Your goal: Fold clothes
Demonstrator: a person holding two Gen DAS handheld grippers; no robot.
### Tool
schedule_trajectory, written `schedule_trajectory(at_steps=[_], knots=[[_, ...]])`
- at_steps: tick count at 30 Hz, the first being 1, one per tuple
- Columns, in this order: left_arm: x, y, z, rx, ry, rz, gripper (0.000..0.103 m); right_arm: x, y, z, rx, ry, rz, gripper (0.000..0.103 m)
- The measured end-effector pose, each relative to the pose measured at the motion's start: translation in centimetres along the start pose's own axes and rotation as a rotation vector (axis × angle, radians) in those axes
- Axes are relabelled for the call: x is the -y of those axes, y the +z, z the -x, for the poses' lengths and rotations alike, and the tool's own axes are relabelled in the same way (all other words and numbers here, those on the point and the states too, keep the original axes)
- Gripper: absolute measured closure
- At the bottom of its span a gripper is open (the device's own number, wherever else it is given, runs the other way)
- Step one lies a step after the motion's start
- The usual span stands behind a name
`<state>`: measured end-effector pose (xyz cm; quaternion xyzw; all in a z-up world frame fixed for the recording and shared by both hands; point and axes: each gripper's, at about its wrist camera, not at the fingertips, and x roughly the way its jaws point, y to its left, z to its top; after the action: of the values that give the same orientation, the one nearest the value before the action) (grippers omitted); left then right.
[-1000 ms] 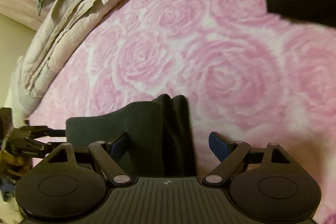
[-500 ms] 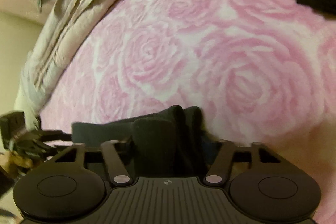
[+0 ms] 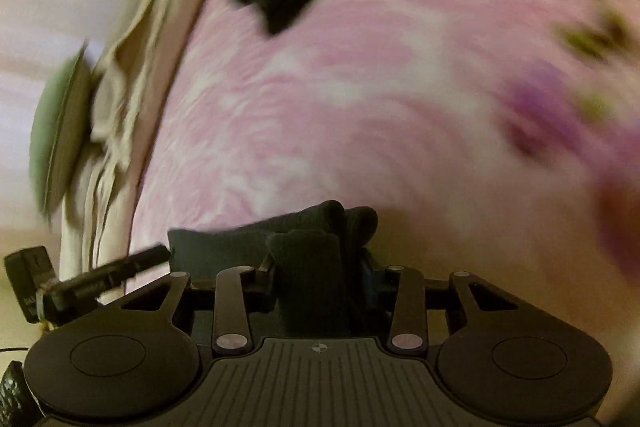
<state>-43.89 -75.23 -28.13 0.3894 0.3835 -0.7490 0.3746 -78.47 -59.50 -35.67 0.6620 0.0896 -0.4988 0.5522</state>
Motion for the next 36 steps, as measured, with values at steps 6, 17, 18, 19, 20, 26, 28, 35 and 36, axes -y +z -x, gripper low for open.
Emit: schedule_trajectory(at_steps=[6, 17, 18, 19, 20, 26, 28, 35, 36], knots=[[3.3, -0.9, 2.0, 0.028, 0.012, -0.047, 0.049, -0.3, -0.9, 2.1, -0.014, -0.010, 0.089, 0.053], [-2.6, -15.5, 9.1, 0.051, 0.121, 0.447, 0.043, -9.4, 4.0, -5.1, -0.303, 0.036, 0.764, 0.026], [-2.9, -16.4, 9.0, 0.051, 0.108, 0.484, 0.042, -9.8, 4.2, -6.5, -0.361, 0.048, 0.801, 0.026], [-3.2, -17.1, 8.7, 0.047, 0.091, 0.521, 0.039, -9.8, 4.2, -7.8, -0.418, 0.053, 0.826, 0.026], [-3.5, -17.7, 8.3, 0.039, 0.074, 0.552, 0.038, -9.6, 3.9, -8.8, -0.463, 0.035, 0.861, 0.026], [-3.4, -18.3, 6.4, 0.005, 0.060, 0.538, 0.039, -7.3, 3.3, -9.2, -0.489, 0.024, 0.790, 0.067], [-3.4, -17.4, 5.7, 0.000, 0.058, 0.498, 0.039, -6.3, 2.7, -7.7, -0.425, 0.026, 0.722, 0.075], [-2.4, -10.0, 2.6, 0.007, 0.040, 0.226, 0.040, -0.3, -3.0, 0.0, -0.179, -0.060, 0.311, 0.077], [-1.8, -8.8, 2.2, 0.006, 0.036, 0.178, 0.039, 0.4, -4.6, 1.1, -0.145, -0.072, 0.229, 0.077]])
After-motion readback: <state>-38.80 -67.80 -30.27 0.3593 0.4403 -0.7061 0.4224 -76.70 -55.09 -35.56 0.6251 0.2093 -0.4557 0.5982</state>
